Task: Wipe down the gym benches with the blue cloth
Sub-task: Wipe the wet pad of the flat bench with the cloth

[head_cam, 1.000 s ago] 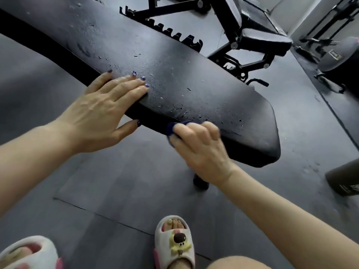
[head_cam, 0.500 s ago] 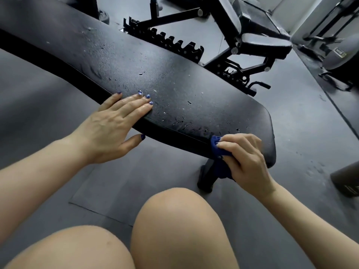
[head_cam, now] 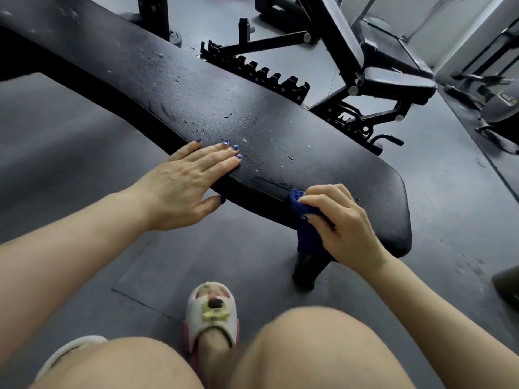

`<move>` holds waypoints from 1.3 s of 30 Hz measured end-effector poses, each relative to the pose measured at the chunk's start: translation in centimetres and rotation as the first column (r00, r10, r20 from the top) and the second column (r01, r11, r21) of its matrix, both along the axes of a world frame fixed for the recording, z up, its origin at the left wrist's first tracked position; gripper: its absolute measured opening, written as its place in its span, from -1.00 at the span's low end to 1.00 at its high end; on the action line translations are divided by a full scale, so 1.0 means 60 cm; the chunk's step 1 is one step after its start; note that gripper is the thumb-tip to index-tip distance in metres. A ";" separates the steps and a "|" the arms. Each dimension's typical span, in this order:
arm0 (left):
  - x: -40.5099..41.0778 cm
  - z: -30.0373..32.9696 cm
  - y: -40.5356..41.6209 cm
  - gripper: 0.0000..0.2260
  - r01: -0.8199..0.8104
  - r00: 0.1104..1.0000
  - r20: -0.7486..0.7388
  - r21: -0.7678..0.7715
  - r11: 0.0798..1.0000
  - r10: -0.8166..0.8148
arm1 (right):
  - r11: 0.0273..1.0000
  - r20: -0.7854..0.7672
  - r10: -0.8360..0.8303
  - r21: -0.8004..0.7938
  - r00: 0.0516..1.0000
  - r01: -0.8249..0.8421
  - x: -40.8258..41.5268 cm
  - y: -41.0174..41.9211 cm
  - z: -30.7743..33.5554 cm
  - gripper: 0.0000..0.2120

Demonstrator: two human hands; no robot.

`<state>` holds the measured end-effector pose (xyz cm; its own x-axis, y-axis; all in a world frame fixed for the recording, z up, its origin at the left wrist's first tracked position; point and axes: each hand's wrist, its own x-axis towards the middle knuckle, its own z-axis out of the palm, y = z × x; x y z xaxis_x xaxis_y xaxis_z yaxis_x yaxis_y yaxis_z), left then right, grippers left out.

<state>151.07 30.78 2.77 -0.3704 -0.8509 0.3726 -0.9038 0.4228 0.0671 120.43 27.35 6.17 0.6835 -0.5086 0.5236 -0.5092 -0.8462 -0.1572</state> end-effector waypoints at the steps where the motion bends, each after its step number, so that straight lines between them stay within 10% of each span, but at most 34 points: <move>1: 0.000 0.003 -0.002 -0.37 0.004 1.000 0.005 0.003 1.000 -0.004 | 1.000 0.012 -0.016 -0.003 1.000 0.016 -0.010 0.003 -0.002 -0.83; 22: 0.089 -0.020 -0.038 -0.40 -0.042 0.996 -0.085 -0.094 0.995 0.034 | 0.841 -0.260 0.099 -0.494 0.960 -0.221 0.128 -0.004 -0.047 -0.79; 29: 0.098 -0.006 -0.038 -0.40 -0.019 0.997 -0.073 -0.047 0.999 0.015 | 0.985 -0.001 0.024 -0.169 1.000 -0.024 0.153 -0.016 0.030 -0.84; 39: 0.109 0.038 -0.038 -0.37 0.021 0.999 0.029 0.067 0.998 -0.023 | 0.895 0.164 -0.017 -0.438 0.986 0.088 0.172 -0.056 0.069 -0.90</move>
